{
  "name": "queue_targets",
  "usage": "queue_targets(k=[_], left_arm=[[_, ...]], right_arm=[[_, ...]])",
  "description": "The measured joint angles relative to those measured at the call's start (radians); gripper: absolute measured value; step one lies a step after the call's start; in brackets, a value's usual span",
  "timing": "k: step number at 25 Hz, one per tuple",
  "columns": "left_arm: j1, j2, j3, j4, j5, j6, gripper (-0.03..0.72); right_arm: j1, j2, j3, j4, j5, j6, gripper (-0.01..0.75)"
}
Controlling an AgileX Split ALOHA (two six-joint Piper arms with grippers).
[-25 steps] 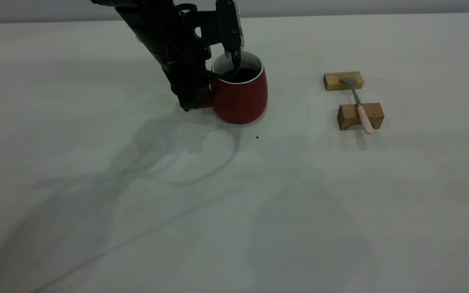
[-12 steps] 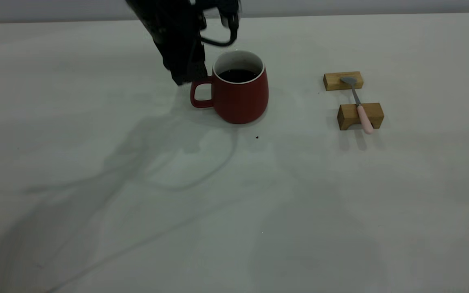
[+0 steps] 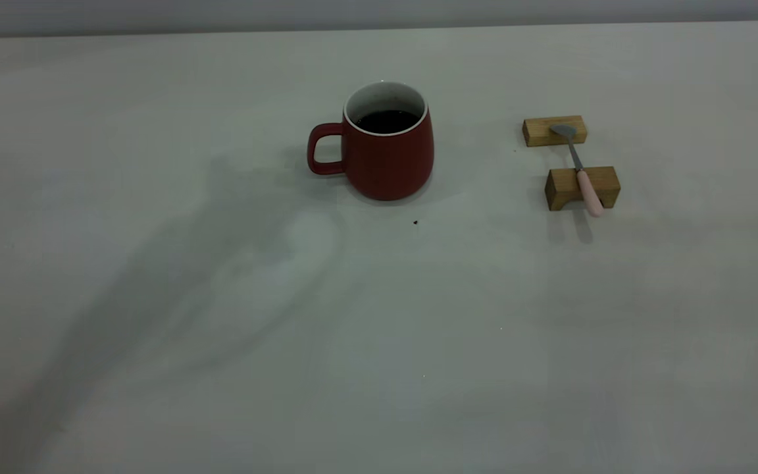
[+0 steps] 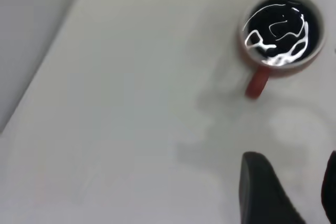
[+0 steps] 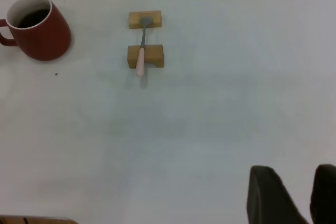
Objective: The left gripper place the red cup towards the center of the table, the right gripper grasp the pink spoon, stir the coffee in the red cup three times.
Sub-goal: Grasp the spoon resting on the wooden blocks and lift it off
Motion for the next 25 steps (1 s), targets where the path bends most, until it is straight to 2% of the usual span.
queue_targets(k=[4,6,7,11,17,20,25], left_arm=[[0.000,-0.211,0.000,0.195,0.233,-0.334,0.354],[0.001,-0.296,0.000,0.242,0.361,-0.425,0.354],[0.002,-0.341,0.006,0.249,0.385,-0.447,0.354],[0.002,-0.518,0.114,0.238,0.385,-0.507,0.354],[0.002,-0.810,0.494,0.185,0.385,-0.575,0.354],[0.002,-0.944,0.666,0.111,0.380,-0.541,0.353],[0.002,-1.141,0.860,-0.023,0.369,-0.435,0.353]], right_arm=[[0.000,0.000,0.000,0.000,0.000,0.000,0.240],[0.000,0.000,0.000,0.000,0.000,0.000,0.240],[0.000,0.000,0.000,0.000,0.000,0.000,0.240],[0.000,0.000,0.000,0.000,0.000,0.000,0.240],[0.000,0.000,0.000,0.000,0.000,0.000,0.240],[0.000,0.000,0.000,0.000,0.000,0.001,0.240],[0.000,0.000,0.000,0.000,0.000,0.001,0.240]])
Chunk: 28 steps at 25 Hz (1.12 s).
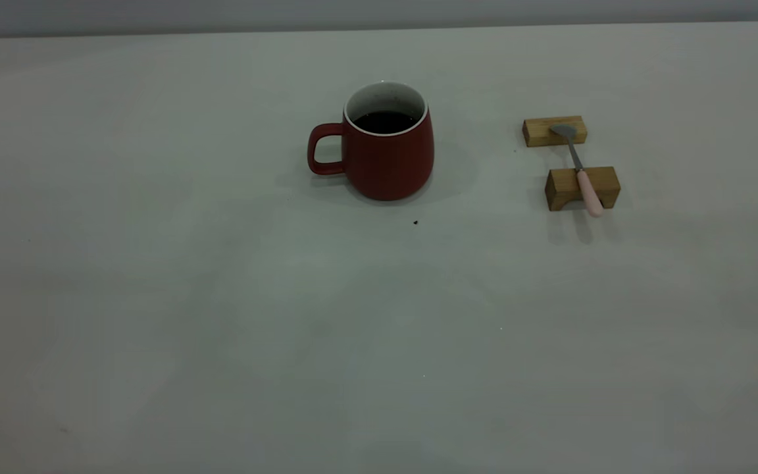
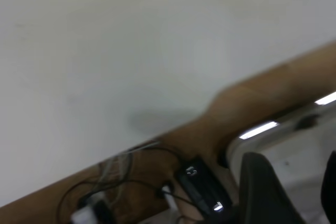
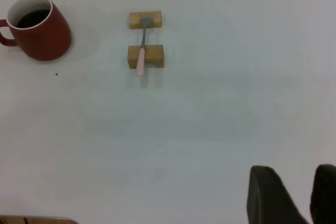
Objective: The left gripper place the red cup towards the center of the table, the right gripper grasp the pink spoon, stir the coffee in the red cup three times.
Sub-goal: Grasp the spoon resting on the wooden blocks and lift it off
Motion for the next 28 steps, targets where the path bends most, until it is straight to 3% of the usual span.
queue_targets(k=[6,16,25,28], left_arm=[[0.000,-0.194,0.138,-0.030,-0.021,0.009,0.353],[0.014,-0.460,0.148,-0.047,-0.028,0.025,0.353],[0.296,-0.567,0.148,-0.055,-0.024,0.025,0.353],[0.349,-0.593,0.148,-0.055,-0.022,0.025,0.353]], right_arm=[[0.000,0.000,0.000,0.000,0.000,-0.001,0.240],[0.000,0.000,0.000,0.000,0.000,0.000,0.240],[0.000,0.000,0.000,0.012,-0.001,0.000,0.240],[0.000,0.005,-0.002,0.024,-0.011,-0.001,0.243]])
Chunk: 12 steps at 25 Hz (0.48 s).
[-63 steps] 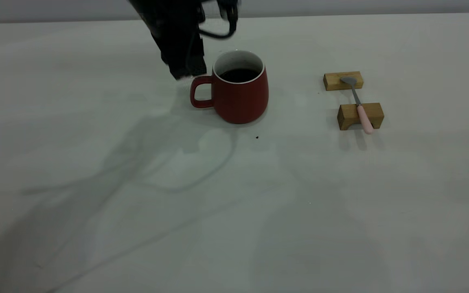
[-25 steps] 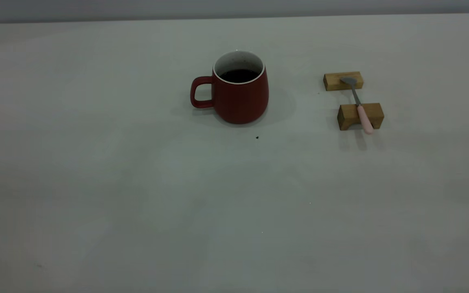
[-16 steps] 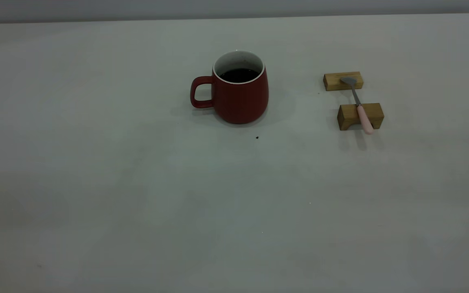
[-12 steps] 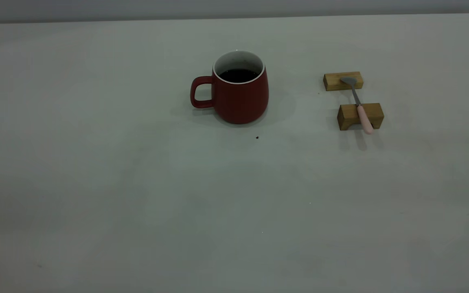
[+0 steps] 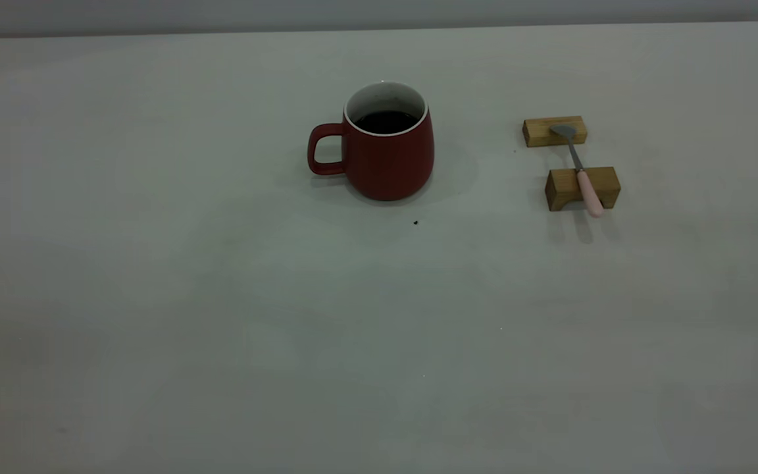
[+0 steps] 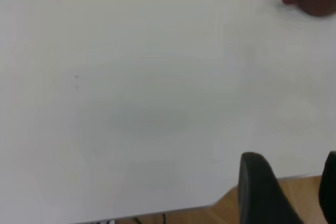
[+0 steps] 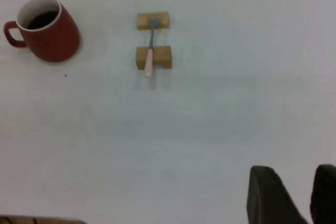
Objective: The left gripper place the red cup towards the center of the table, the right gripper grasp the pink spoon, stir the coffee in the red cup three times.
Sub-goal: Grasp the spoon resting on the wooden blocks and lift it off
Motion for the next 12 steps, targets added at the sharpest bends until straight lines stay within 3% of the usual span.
queue_targets(k=[4,12], left_arm=[[0.026,-0.001,0.000,0.000,0.001,0.000,0.353],[0.026,-0.002,0.000,0.000,0.001,0.000,0.353]], right_arm=[[0.000,0.098,-0.019,0.041,-0.048,0.000,0.321],[0.000,0.524,-0.022,0.262,-0.356,-0.226,0.608]])
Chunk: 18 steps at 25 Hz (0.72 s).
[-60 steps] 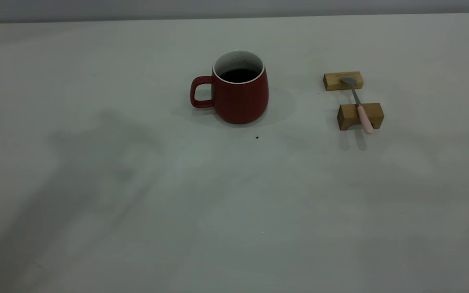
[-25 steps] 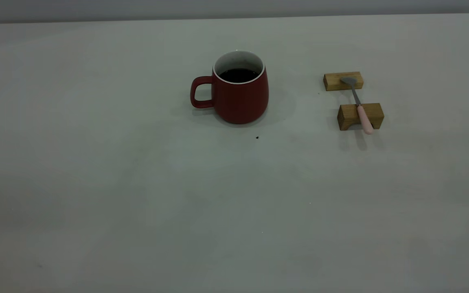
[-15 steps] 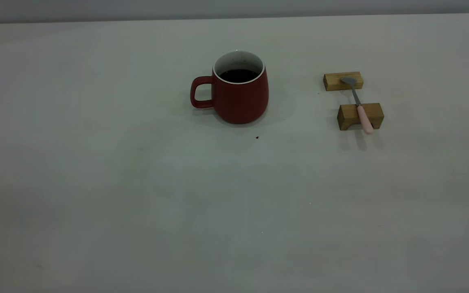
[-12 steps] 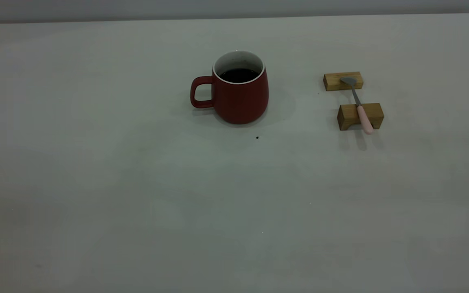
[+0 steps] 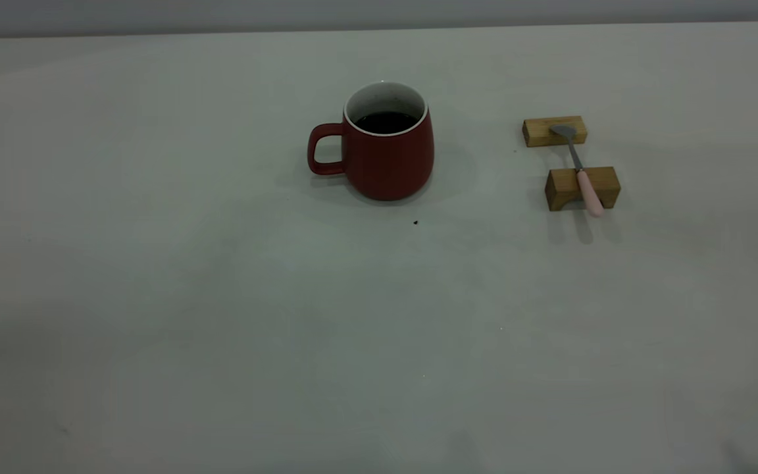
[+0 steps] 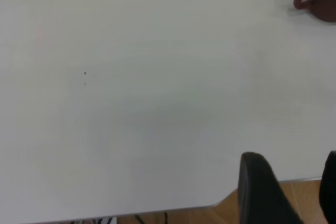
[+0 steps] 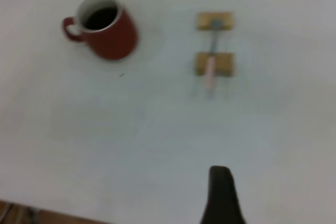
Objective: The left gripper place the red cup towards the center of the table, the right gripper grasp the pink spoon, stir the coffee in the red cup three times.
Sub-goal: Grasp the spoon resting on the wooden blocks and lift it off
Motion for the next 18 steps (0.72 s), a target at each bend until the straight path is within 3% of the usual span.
queue_targets(k=[11,18], left_arm=[[0.000,0.000,0.000,0.000,0.000,0.000,0.353],[0.000,0.000,0.000,0.000,0.000,0.000,0.353]], right_arm=[[0.017,0.744,-0.148,0.438,-0.145,-0.403,0.595],[0.140,1.106,-0.381,0.427,-0.165,-0.343,0.591]])
